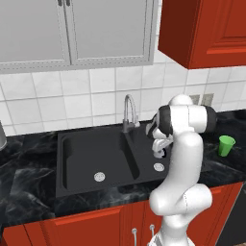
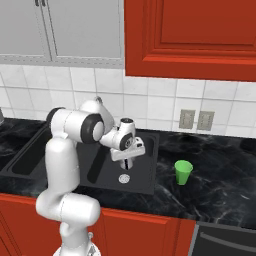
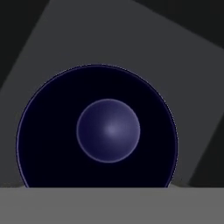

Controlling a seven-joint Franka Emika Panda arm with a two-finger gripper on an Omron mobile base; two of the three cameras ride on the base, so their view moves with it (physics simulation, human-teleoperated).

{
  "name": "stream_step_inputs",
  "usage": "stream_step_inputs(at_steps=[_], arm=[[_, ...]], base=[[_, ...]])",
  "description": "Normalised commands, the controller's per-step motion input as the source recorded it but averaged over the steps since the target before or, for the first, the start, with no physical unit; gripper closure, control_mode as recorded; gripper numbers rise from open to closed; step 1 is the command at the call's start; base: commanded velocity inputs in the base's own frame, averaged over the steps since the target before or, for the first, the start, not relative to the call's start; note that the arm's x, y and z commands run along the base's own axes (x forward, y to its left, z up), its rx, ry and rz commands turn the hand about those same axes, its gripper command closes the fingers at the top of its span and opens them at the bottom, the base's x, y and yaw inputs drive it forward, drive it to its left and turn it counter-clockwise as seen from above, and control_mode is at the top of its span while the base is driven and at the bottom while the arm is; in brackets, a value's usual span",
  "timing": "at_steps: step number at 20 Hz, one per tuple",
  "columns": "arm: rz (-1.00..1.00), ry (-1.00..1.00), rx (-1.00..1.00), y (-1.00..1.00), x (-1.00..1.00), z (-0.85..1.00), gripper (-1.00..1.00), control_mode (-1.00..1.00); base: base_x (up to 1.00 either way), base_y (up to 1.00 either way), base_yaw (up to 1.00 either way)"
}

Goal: Move any existing items from the left basin to the right basin for drying. Then move the cup from the counter to the left basin of the sink for washing.

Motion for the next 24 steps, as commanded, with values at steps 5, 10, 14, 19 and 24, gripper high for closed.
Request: stream_step_inputs(at_steps=[5, 10, 14, 19, 24], arm=[[0.03, 0.00, 0.00, -0.10, 0.16, -0.46, 1.00, -1.00], [0.02, 0.00, 0.00, -0.03, 0.05, -0.45, 1.00, -1.00], [0.01, 0.00, 0.00, -0.01, 0.00, -0.41, 1.00, -1.00], [0.01, 0.00, 0.00, 0.00, 0.00, -0.26, 1.00, -1.00], [0.00, -0.01, 0.00, 0.00, 0.00, -0.04, 1.00, -1.00]], base=[[0.00, 0.00, 0.00], [0.00, 0.00, 0.00], [0.00, 0.00, 0.00], [0.00, 0.00, 0.00], [0.00, 0.00, 0.00]])
